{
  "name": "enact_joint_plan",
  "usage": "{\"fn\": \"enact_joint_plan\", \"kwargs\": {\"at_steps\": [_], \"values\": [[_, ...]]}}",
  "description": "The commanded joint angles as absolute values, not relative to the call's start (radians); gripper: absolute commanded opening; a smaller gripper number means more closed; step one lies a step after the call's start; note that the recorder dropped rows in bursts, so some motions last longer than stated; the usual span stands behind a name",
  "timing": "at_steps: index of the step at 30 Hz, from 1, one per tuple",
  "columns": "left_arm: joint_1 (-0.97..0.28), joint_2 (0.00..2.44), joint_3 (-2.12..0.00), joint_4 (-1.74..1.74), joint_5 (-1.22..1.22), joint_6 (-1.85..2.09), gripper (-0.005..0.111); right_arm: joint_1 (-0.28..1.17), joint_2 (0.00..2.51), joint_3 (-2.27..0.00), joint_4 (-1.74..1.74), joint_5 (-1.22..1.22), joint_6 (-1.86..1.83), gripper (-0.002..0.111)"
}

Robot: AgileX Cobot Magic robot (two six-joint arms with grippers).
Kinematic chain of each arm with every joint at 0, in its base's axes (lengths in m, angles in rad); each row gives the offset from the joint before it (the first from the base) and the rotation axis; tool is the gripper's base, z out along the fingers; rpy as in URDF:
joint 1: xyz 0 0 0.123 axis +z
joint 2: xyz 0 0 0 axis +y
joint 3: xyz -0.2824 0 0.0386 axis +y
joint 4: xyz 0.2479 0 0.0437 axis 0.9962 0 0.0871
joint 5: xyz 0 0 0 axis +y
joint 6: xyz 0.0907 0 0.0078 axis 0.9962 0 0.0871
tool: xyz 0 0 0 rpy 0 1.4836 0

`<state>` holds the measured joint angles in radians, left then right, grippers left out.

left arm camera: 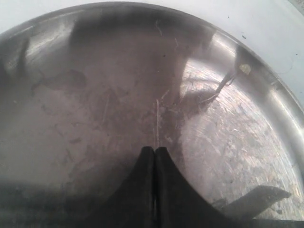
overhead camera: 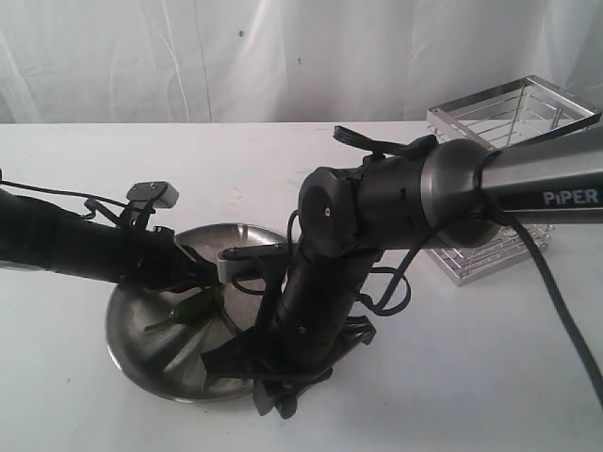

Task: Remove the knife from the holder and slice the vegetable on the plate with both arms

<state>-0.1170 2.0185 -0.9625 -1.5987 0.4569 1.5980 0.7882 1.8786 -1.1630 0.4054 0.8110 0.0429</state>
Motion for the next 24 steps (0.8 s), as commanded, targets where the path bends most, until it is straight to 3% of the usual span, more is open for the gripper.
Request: {"fn": "enact_joint_plan", "kwargs": {"at_steps": [1,12,24], "values": [[-0.123,2.032,-0.950,-1.523,0.380,1.593,0.000,0.786,1.877,-1.165,0.404,0.802,0.057,0.000],[-0.123,1.826,-0.962,-1.517,0.396,1.562,0.000,0.786,1.877,-1.165,0.404,0.789,0.057,0.000],[-0.123,1.861,-0.909,-1.535,0.407,1.579,0.000,0.786,1.877,-1.165,0.408,0.781,0.057,0.000]]}}
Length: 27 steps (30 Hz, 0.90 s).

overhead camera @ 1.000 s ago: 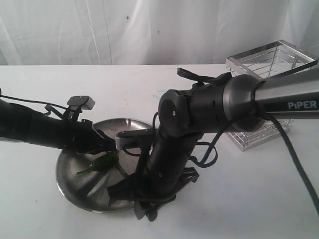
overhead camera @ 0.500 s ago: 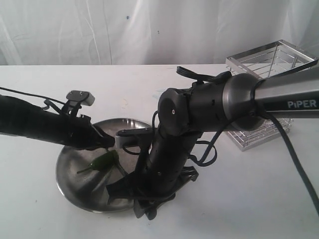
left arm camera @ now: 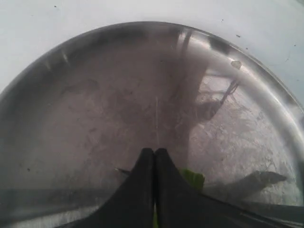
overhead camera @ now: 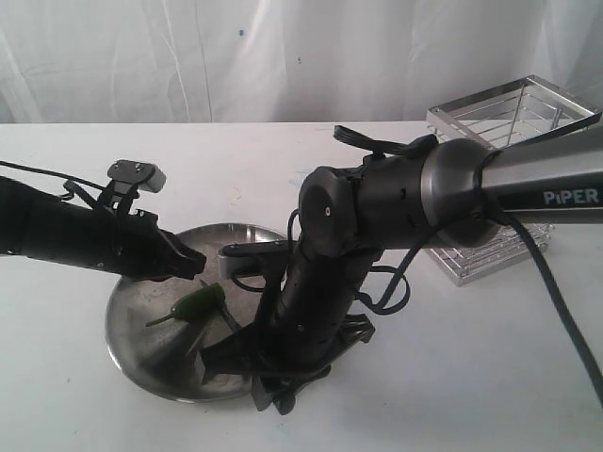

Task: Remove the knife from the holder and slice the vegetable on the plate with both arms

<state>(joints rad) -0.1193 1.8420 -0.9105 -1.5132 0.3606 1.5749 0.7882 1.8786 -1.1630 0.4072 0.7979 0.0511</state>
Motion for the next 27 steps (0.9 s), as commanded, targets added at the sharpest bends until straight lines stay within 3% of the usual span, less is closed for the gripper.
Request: {"fn": "enact_joint_plan", "kwargs": {"at_steps": [1,27], "values": [[-0.123,1.869,-0.909,-1.540,0.407,1.593,0.000,0.786,1.877,-1.165,0.408,0.779,0.057,0.000],[-0.123,1.948,-0.953,-1.667,0.460,1.678,0.000,0.786,1.877,-1.165,0.408,0.777,0.057,0.000]]}}
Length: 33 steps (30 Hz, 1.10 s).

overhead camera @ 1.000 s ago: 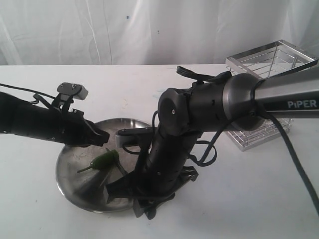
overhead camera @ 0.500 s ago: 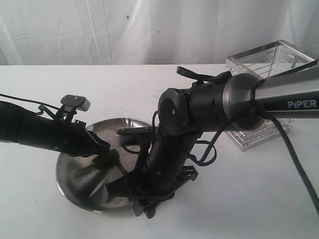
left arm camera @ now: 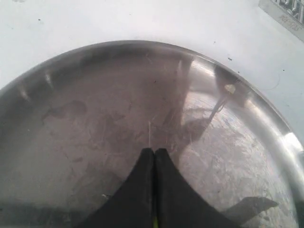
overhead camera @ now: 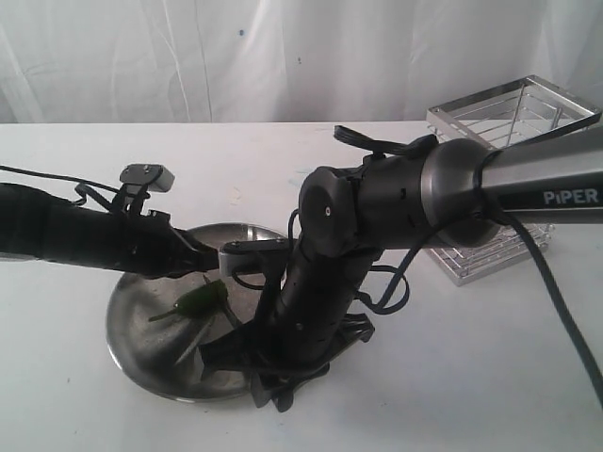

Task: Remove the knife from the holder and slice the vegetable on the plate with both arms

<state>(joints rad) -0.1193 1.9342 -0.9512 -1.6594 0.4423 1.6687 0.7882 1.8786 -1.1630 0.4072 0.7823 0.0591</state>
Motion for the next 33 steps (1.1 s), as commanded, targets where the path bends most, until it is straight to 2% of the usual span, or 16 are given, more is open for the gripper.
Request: {"fn": "enact_joint_plan", "kwargs": {"at_steps": [1,11,18,27,33], "values": [[-0.123,1.969,-0.953,-1.634,0.462,1.678,0.000,0.786,1.877,-1.165,0.408,0.777,0.057,0.000],[-0.123,2.027,-0.930,-1.510,0.399,1.590,0.000,0.786,1.877,-1.165,0.408,0.775,0.066,0.000],[-0.123,2.027,-0.855,-1.519,0.245,1.585,0.000,0.786,1.877,-1.165,0.407,0.777,0.083,0.000],[-0.123,2.025,-0.852,-1.523,0.243,1.585,0.000,0.786,1.877,-1.163,0.358,0.985,0.094,0.000],[-0.123,1.987,-0.907,-1.542,0.374,1.585,0.000,0.786,1.877,-1.163,0.358,0.980,0.094,0.000]]}}
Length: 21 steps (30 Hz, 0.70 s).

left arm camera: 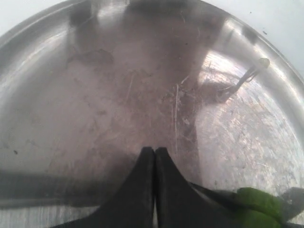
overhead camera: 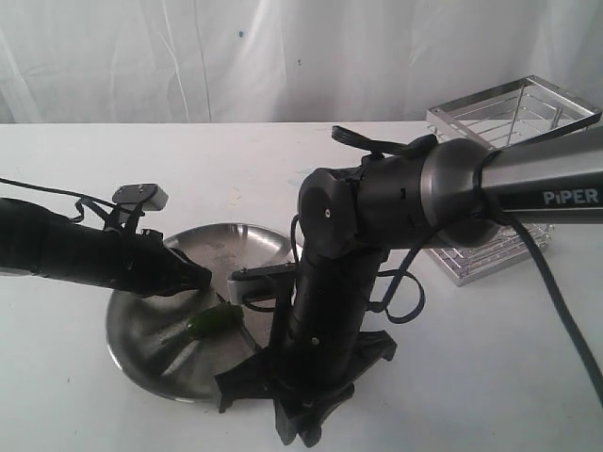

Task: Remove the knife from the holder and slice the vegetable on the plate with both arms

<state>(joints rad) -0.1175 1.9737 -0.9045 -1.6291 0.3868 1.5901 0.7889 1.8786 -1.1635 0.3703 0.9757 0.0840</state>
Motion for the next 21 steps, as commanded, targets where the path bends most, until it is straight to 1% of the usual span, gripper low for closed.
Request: {"fn": "enact_joint_plan", "kwargs": {"at_steps": [1,10,16,21], "values": [[-0.123,1.972,-0.911,-1.542,0.398,1.585,0.000,0.786,1.877,-1.163,0.358,0.973,0.094,0.000],[-0.123,1.813,-0.920,-1.553,0.447,1.562,0.000,0.786,1.877,-1.163,0.358,0.904,0.102,0.000],[-0.123,1.804,-0.916,-1.553,0.507,1.562,0.000,0.786,1.897,-1.163,0.366,0.892,0.102,0.000],[-0.125,1.804,-0.869,-1.553,0.528,1.566,0.000,0.786,1.932,-1.163,0.366,0.888,0.102,0.000]]}}
